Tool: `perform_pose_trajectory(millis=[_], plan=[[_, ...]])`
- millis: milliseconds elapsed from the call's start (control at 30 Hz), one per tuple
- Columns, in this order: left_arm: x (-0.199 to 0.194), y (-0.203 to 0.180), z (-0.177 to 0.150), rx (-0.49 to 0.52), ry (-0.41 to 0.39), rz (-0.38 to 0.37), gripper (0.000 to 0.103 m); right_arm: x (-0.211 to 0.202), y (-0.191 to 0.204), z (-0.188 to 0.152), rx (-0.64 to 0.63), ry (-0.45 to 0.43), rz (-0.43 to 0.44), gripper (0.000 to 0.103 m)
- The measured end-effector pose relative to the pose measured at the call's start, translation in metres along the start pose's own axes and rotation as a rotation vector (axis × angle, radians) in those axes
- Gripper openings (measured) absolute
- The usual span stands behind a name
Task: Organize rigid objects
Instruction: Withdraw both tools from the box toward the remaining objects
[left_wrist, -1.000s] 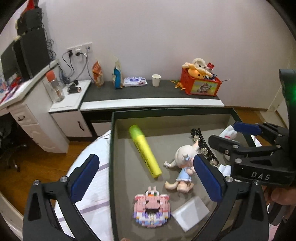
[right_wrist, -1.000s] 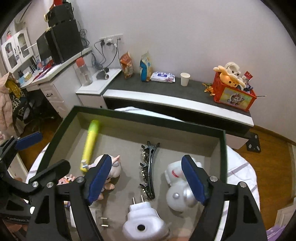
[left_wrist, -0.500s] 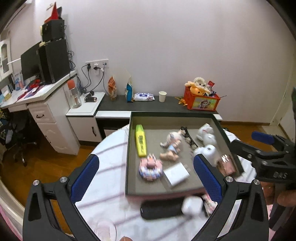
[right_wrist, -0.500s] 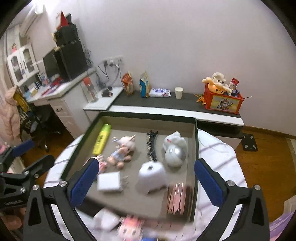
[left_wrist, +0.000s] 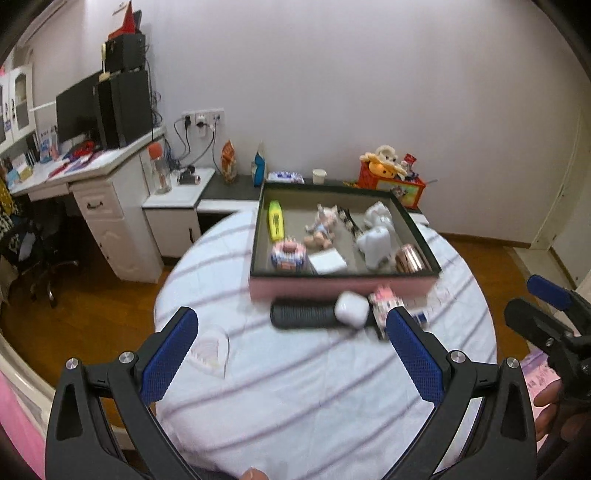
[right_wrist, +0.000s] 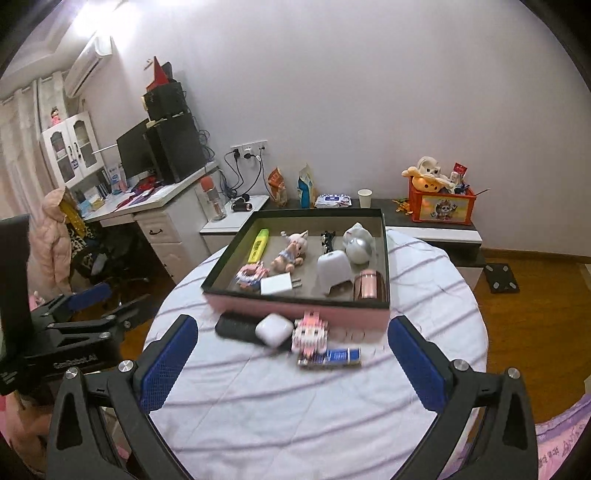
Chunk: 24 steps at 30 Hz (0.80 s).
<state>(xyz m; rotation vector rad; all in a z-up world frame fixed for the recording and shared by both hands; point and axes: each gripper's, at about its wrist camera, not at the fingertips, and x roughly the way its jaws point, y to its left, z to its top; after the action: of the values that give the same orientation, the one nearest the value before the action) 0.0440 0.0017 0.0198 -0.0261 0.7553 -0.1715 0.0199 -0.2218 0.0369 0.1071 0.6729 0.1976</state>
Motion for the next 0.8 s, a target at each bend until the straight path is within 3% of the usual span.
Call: perform_pose_trajectory(millis=[400,800], plan=[[-0.001,0.016,-0.069,-0.108,0.102,-0.061,0.103,-0.013,0.003,-0.051,0.009,0.065,-0.029,0.103],[-0.019,0.015,-0.064,-0.081,0.036,-0.032,0.103,-0.011,0.006,-0.056,0.008,0.075,-0.023,0.103]])
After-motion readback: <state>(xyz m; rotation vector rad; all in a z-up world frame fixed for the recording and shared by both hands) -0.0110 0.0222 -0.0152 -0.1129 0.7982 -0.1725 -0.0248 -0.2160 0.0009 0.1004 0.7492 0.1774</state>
